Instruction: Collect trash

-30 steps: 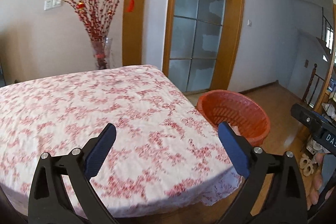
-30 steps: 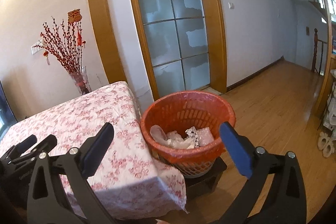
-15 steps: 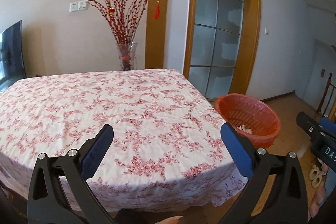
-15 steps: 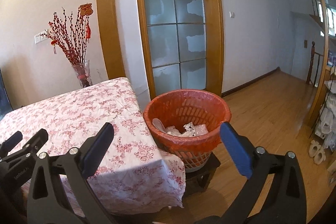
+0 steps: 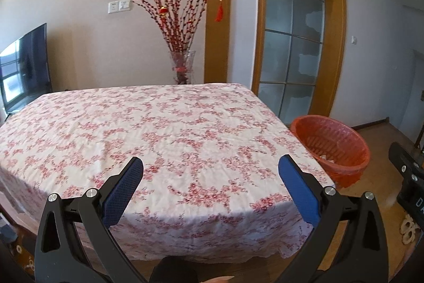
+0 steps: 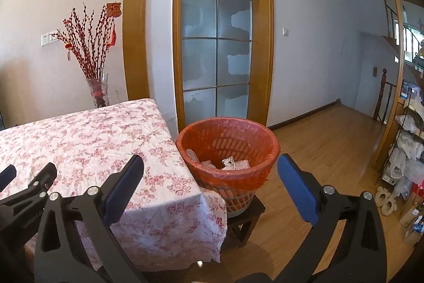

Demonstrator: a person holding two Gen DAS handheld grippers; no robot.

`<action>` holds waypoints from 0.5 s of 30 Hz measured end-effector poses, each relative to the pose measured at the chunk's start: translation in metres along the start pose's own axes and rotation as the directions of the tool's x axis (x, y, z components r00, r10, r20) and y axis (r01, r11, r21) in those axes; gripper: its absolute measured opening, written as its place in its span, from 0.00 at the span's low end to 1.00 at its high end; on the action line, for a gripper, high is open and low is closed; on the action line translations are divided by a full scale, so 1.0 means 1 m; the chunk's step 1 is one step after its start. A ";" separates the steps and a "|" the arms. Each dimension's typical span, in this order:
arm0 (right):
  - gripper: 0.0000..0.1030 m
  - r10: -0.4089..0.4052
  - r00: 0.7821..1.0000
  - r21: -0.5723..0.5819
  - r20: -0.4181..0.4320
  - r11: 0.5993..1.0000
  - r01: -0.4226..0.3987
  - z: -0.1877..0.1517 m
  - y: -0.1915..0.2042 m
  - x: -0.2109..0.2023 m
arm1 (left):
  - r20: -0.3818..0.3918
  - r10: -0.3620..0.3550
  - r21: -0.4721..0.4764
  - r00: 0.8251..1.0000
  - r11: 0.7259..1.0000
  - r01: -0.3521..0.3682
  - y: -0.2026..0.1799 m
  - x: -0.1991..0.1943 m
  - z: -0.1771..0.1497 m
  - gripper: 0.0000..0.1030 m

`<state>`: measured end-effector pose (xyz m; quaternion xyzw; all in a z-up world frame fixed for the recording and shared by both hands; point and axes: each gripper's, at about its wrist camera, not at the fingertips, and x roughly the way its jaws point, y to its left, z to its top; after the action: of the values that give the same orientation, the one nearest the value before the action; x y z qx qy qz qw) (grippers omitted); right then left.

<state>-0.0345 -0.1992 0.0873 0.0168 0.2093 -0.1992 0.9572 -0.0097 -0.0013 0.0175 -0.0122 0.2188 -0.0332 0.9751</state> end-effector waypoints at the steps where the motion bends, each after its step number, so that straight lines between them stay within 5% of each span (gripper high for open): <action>1: 0.96 0.001 1.000 0.001 -0.007 1.000 -0.001 -0.001 0.000 0.001 | -0.001 0.005 -0.002 1.000 1.000 -0.005 0.001 0.000 0.000 0.97; 15: 0.96 -0.019 0.998 -0.004 -0.062 1.000 0.019 -0.014 -0.001 0.003 | -0.019 0.044 -0.010 0.999 0.999 -0.044 0.003 -0.003 -0.009 0.97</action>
<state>-0.0381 -0.1997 0.0734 0.0195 0.2392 -0.2073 0.9484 -0.0162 0.0019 0.0111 -0.0123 0.2281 -0.0105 0.9735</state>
